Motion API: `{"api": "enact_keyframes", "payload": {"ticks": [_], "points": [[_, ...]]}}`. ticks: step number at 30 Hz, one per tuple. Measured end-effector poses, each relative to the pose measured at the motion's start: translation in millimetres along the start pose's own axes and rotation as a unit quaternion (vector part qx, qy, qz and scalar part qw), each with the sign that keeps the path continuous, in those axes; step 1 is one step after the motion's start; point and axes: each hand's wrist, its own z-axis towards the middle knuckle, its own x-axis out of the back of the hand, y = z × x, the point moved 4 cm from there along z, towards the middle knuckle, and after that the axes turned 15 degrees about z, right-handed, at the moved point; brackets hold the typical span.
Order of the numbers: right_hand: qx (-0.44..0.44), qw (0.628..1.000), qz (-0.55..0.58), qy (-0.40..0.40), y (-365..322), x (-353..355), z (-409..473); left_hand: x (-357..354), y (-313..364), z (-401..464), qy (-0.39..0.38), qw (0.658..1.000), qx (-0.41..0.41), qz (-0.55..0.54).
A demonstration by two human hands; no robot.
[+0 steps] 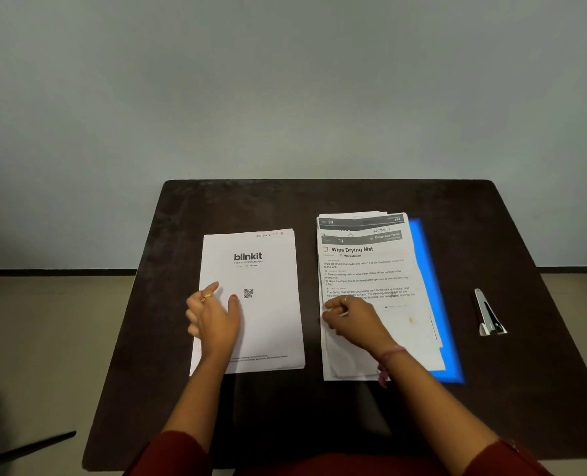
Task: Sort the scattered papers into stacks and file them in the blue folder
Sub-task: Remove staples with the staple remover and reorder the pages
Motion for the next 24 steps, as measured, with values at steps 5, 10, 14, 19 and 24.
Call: {"api": "enact_keyframes", "payload": {"ticks": [5, 10, 14, 19, 24], "points": [[-0.003, 0.996, 0.069, 0.058, 18, 42, -3, -9, 32, -22, -0.008, 0.998, -0.063, -0.025], [-0.003, 0.987, 0.115, 0.11, 34, 82, -7, -30, 60, -50, -0.05, 0.994, -0.093, -0.042], [0.0, 0.978, 0.153, 0.139, 47, 111, -5, -47, 79, -74, -0.079, 0.989, -0.123, -0.036], [-0.002, 0.977, 0.155, 0.144, 57, 138, 2, -70, 102, -96, -0.093, 0.965, -0.241, 0.049], [0.021, 0.982, 0.13, 0.132, 54, 160, 20, -99, 111, -104, -0.091, 0.912, -0.345, 0.202]]}}
